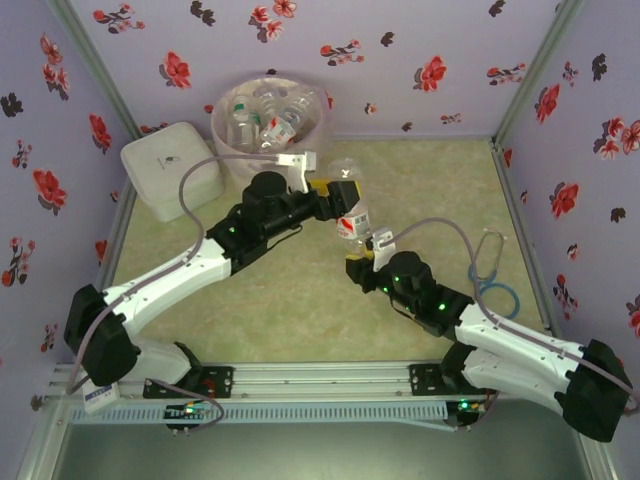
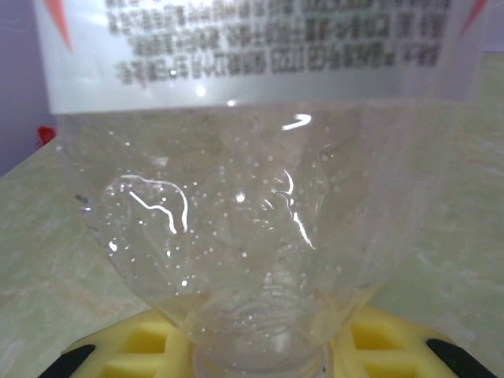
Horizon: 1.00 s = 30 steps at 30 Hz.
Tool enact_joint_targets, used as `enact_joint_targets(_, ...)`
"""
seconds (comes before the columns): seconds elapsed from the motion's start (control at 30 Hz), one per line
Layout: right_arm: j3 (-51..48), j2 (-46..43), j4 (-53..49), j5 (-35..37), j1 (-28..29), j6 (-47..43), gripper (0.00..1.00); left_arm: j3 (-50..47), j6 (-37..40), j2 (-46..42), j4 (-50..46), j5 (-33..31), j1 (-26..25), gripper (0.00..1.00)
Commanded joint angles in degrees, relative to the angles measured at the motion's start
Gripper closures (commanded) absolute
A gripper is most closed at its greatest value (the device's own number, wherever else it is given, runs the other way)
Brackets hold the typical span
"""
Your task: Put the plastic bottles in the bin
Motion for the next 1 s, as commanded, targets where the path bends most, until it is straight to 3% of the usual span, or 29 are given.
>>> enact_joint_targets(0.0, 1.74, 0.37, 2.42, -1.67, -0.1, -0.26, 1.0, 3.14, 1.64, 0.56, -2.37, -0.26, -0.4, 0.16)
enact_joint_targets(0.17, 1.82, 1.02, 2.65, -2.12, -0.14, -0.37, 1.0, 3.41, 1.64, 1.37, -2.46, -0.79, -0.4, 0.4)
enact_joint_targets(0.33, 1.99, 0.96, 2.78, -1.81, -0.17, -0.37, 1.0, 4.44, 2.47, 1.68, -3.61, -1.16, -0.32, 0.5)
enact_joint_targets(0.4, 2.16, 0.69, 2.52, -1.54, -0.17, -0.39, 0.8, 5.48, 3.4, 1.6, -4.9, -1.64, -0.24, 0.5)
enact_joint_targets(0.47, 2.71, 0.26, 1.11, -0.26, -0.15, -0.3, 0.36, 7.87, 5.59, 1.32, -7.69, -2.12, 0.54, 0.5)
enact_joint_targets(0.53, 3.48, -0.54, -1.52, 2.44, -0.15, -0.11, 0.04, 11.44, 8.75, 0.73, -11.22, -2.89, 2.08, 0.5)
enact_joint_targets(0.57, 3.81, -0.93, -2.91, 3.8, -0.14, -0.17, 0.01, 13.43, 10.14, 0.39, -12.86, -3.23, 2.95, 0.5)
enact_joint_targets(0.73, 3.5, -2.21, -6.46, 6.2, -0.61, 0.25, 0.01, 26.35, 20.19, 1.17, -19.15, -6.13, 10.03, 0.53)
enact_joint_targets(0.97, 2.21, -4.13, -9.21, 6.54, -0.6, 3.62, 0.0, 41.51, 25.01, 6.14, -24.26, -8.53, 22.3, 0.55)
